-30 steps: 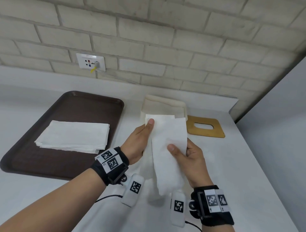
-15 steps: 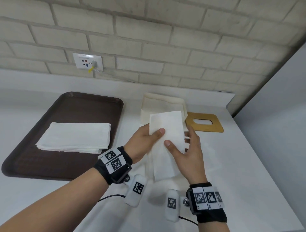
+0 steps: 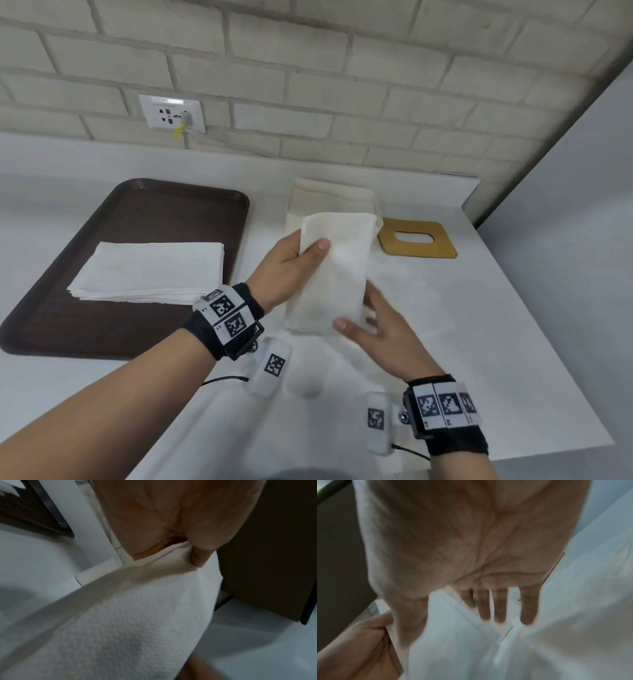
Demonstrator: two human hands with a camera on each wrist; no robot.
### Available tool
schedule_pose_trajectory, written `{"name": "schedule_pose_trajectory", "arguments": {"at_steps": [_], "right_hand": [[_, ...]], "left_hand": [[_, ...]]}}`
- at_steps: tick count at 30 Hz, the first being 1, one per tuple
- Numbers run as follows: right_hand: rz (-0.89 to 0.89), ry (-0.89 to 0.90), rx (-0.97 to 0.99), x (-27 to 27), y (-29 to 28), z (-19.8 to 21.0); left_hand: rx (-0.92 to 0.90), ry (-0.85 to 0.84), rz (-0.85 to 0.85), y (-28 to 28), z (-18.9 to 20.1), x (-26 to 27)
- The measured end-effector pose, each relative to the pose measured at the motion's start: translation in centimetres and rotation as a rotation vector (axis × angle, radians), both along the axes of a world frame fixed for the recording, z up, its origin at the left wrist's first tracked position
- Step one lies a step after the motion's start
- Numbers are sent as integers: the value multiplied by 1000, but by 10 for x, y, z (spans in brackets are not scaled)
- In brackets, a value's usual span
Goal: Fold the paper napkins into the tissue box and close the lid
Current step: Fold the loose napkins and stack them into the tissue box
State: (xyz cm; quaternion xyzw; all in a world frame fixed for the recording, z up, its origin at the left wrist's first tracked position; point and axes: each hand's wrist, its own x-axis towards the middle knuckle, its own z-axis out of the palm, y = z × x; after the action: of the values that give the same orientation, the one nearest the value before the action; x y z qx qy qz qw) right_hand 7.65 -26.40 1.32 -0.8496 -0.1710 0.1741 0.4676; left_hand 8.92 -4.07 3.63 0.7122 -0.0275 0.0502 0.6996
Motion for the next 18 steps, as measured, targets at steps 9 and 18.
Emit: {"name": "schedule_pose_trajectory", "arguments": {"at_steps": [9, 18], "right_hand": [[-283, -232, 385, 12, 38, 0], [-362, -146, 407, 17, 28, -29]], "left_hand": [[-49, -173, 136, -47, -12, -11], [51, -16, 166, -51, -47, -13]]}}
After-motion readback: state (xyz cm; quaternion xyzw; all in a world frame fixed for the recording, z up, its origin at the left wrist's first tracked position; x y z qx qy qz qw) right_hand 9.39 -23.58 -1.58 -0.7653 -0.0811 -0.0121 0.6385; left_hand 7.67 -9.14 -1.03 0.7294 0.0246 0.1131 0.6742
